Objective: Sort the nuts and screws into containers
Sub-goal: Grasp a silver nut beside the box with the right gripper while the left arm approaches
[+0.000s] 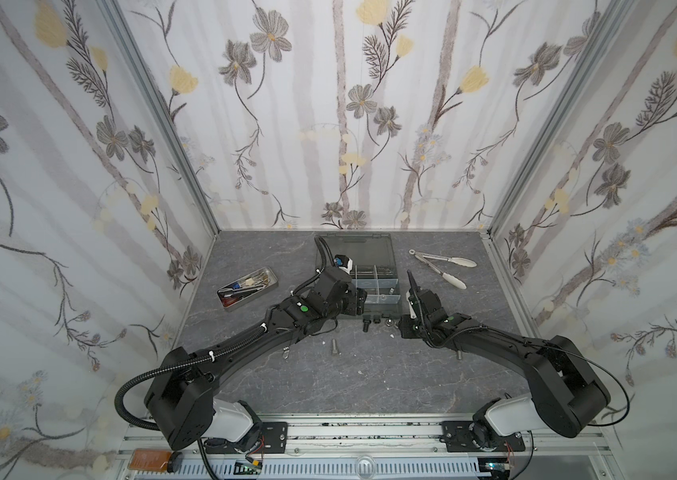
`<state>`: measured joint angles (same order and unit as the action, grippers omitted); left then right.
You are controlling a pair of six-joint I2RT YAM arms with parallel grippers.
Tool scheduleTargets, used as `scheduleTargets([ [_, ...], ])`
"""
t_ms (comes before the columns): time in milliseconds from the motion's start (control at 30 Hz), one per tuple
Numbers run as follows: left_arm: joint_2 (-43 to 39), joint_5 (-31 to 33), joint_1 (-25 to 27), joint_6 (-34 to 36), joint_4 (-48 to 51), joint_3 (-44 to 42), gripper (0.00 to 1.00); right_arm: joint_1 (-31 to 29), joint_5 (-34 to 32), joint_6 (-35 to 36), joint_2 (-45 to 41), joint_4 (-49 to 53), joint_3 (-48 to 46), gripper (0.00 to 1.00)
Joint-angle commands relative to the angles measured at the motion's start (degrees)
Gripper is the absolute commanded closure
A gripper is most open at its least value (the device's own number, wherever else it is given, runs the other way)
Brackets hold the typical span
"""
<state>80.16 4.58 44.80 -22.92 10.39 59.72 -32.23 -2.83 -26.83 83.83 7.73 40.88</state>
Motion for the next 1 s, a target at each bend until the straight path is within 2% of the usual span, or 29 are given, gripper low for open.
scheduleTargets([
  [0,-0.61,1.16,-0.15,-0.07,-2.13,-0.75,0.25,-0.03,-1.45,0.48,1.40,-1.63,1.33,0.63],
  [133,-0.77,1.13,-0.24,0.33,-2.04,-0.93,0.25,-0.03,-2.83,1.07,3.25,-1.36,1.83,0.74],
  [300,-1.19,1.13,-0.42,0.50,-2.04,-1.10,0.25,-0.03,-2.45,1.25,5.34,-1.89,4.06,0.77],
  [467,-1.40,1.13,-0.65,0.66,-1.91,-1.10,0.24,-0.05,-2.44,1.43,7.21,-2.19,4.78,0.71],
  [733,-1.81,1.05,-0.77,0.69,-1.69,-1.16,0.24,-0.04,-1.74,1.69,9.67,-2.36,5.01,0.71],
  [967,-1.50,0.61,-0.85,0.51,-1.69,-0.84,0.24,-0.08,-1.22,1.77,10.61,-2.91,4.74,0.62],
])
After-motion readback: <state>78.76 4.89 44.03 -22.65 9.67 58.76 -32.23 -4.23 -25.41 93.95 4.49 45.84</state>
